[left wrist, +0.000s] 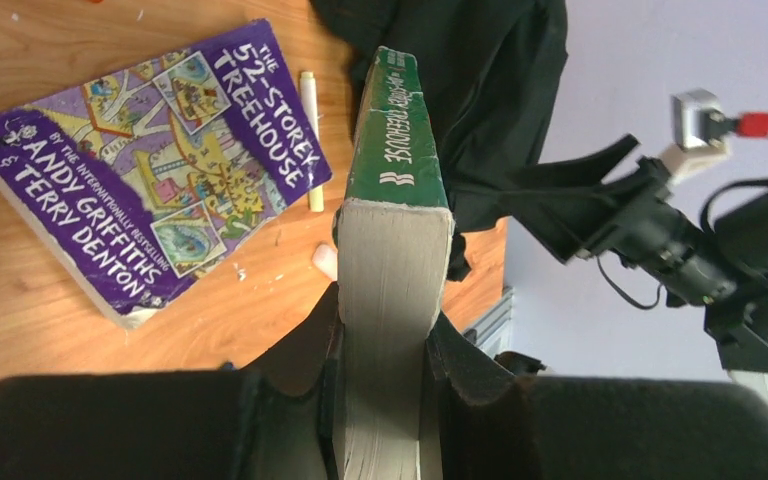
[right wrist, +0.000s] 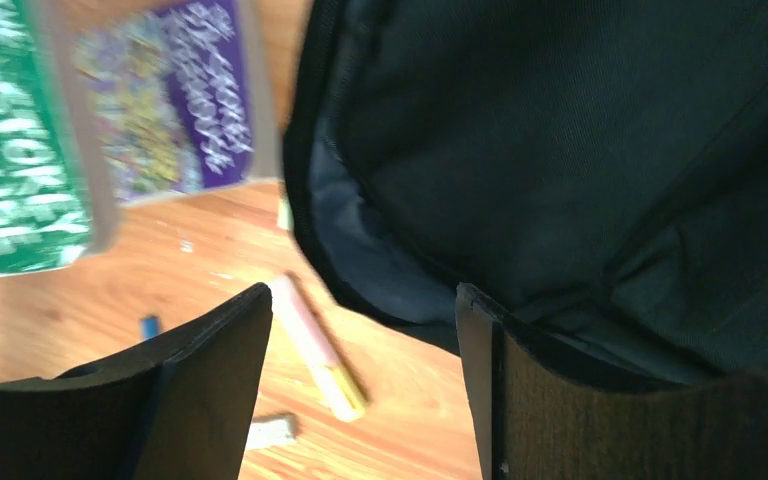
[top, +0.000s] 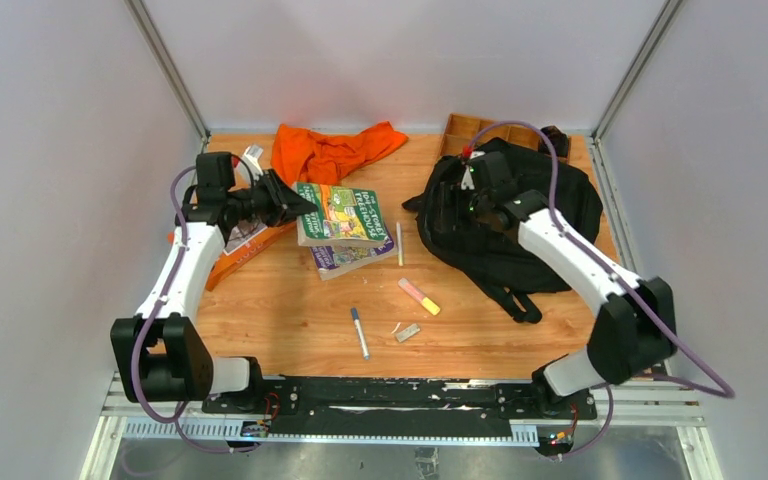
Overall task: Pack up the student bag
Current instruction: Adjust the student bag at the center of the board.
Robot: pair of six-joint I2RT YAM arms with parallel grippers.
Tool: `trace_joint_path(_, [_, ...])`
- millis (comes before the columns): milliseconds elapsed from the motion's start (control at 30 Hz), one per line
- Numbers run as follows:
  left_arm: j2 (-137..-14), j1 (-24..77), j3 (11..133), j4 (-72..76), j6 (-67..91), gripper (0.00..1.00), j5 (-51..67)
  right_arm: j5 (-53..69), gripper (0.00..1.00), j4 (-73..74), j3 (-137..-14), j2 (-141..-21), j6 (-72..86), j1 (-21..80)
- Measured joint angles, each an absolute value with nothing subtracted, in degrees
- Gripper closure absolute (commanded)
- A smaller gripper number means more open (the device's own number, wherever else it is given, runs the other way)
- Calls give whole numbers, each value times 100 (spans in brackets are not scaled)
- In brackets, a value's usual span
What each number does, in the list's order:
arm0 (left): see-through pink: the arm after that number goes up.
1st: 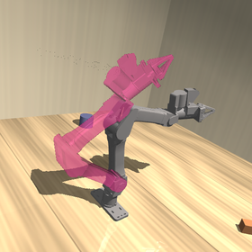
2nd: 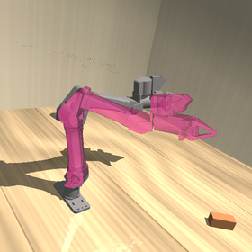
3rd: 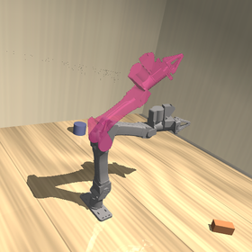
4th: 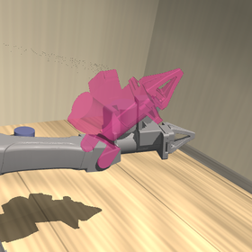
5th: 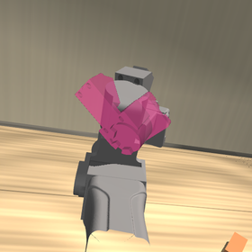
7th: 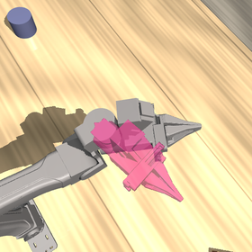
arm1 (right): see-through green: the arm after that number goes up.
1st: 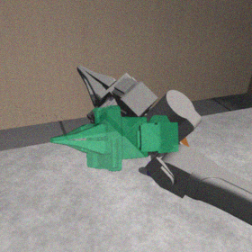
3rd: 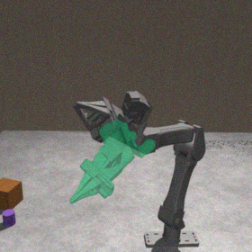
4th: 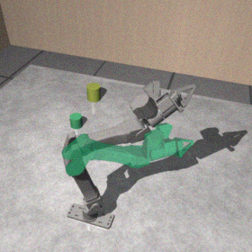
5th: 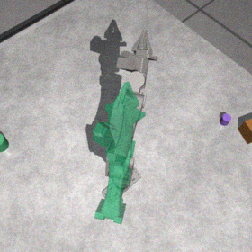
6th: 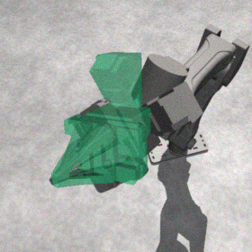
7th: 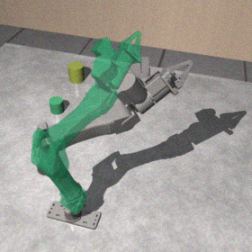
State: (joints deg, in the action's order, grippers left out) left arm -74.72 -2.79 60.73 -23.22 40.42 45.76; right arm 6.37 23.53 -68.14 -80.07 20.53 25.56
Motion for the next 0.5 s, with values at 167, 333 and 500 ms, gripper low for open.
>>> trace_joint_path(167, [-7397,-279,6071,-2641,3782,100,4547,377,29,2757,-7035,-8823,1903,2620])
trace_joint_path(333, [-7225,-276,6069,-2755,3653,100,4539,340,27,2744,-7323,-9072,1903,2624])
trace_joint_path(500, [-7085,-276,5990,-2757,3645,100,4545,270,25,2637,-7526,-9153,1946,2624])
